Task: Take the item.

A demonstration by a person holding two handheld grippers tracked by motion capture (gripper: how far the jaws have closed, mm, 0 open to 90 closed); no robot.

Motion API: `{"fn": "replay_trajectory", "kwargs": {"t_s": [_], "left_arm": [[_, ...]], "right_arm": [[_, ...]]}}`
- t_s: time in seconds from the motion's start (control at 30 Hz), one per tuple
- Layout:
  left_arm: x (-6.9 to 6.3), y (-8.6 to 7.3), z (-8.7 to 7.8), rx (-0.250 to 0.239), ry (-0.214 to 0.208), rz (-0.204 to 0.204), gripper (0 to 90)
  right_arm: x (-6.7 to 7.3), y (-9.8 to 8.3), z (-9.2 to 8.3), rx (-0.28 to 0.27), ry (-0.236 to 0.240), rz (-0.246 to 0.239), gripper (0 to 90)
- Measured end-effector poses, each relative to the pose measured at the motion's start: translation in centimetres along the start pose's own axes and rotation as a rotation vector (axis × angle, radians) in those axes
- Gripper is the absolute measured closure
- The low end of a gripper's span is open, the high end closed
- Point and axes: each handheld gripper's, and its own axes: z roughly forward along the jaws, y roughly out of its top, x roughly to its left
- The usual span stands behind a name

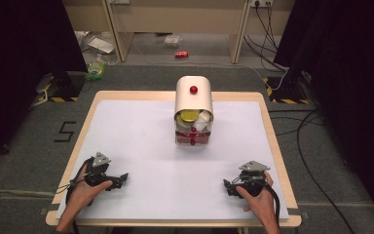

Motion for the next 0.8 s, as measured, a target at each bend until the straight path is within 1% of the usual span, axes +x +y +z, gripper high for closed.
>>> {"fn": "replay_trajectory", "kwargs": {"t_s": [0.07, 0.1, 0.13, 0.17, 0.2, 0.23, 0.27, 0.3, 0.37, 0.4, 0.43, 0.47, 0.5, 0.53, 0.57, 0.63, 0.67, 0.7, 0.73, 0.8], "left_arm": [[0.0, 0.0, 0.0, 0.000, 0.000, 0.000, 0.0], [0.0, 0.0, 0.0, 0.000, 0.000, 0.000, 0.0], [0.0, 0.0, 0.0, 0.000, 0.000, 0.000, 0.0], [0.0, 0.0, 0.0, 0.000, 0.000, 0.000, 0.0], [0.0, 0.0, 0.0, 0.000, 0.000, 0.000, 0.0], [0.0, 0.0, 0.0, 0.000, 0.000, 0.000, 0.0], [0.0, 0.0, 0.0, 0.000, 0.001, 0.000, 0.0], [0.0, 0.0, 0.0, 0.000, 0.001, 0.000, 0.0], [0.0, 0.0, 0.0, -0.001, 0.001, 0.000, 0.0], [0.0, 0.0, 0.0, -0.001, 0.001, 0.000, 0.0], [0.0, 0.0, 0.0, -0.001, 0.001, 0.001, 0.0], [0.0, 0.0, 0.0, -0.001, 0.001, 0.001, 0.0], [0.0, 0.0, 0.0, -0.001, 0.001, 0.001, 0.0], [0.0, 0.0, 0.0, 0.000, 0.001, 0.002, 0.0], [0.0, 0.0, 0.0, 0.000, 0.002, 0.002, 0.0], [0.0, 0.0, 0.0, 0.000, 0.001, 0.002, 0.0], [0.0, 0.0, 0.0, 0.000, 0.001, 0.002, 0.0], [0.0, 0.0, 0.0, 0.000, 0.001, 0.002, 0.0], [0.0, 0.0, 0.0, 0.000, 0.001, 0.002, 0.0], [0.0, 0.0, 0.0, -0.001, 0.000, 0.000, 0.0]], "right_arm": [[0.0, 0.0, -0.1, -0.014, -0.009, 0.011, 6.8], [0.0, 0.0, -0.1, -0.026, -0.009, 0.013, 15.1], [0.0, 0.0, -0.1, -0.026, -0.009, 0.013, 15.1], [0.1, 0.3, -0.3, -0.053, -0.002, 0.023, 20.2], [0.1, 0.4, -0.3, -0.062, 0.000, 0.017, 12.8], [0.2, 0.5, -0.3, -0.072, -0.005, 0.016, 12.3], [0.2, 0.6, -0.4, -0.083, -0.005, 0.007, 18.8], [0.2, 0.7, -0.5, -0.093, -0.001, 0.008, 20.0], [0.2, 1.0, -0.6, -0.112, 0.001, 0.001, 13.6], [0.2, 1.0, -0.6, -0.112, 0.001, 0.001, 13.6], [0.3, 1.4, -0.8, -0.134, 0.003, 0.002, 16.7], [0.3, 1.7, -0.8, -0.146, 0.005, -0.001, 14.5], [0.3, 1.7, -0.8, -0.146, 0.005, -0.001, 14.5], [0.4, 2.1, -0.8, -0.158, 0.009, 0.010, 15.9], [0.5, 2.9, -0.8, -0.184, 0.007, 0.008, 14.9], [0.5, 3.6, -0.8, -0.203, 0.002, 0.011, 15.5], [0.5, 3.6, -0.8, -0.203, 0.002, 0.011, 15.5], [0.6, 4.4, -0.9, -0.219, 0.002, 0.019, 15.7], [0.6, 4.4, -0.9, -0.219, 0.002, 0.019, 15.7], [0.9, 5.2, -1.0, -0.225, 0.003, 0.010, 16.6]]}}
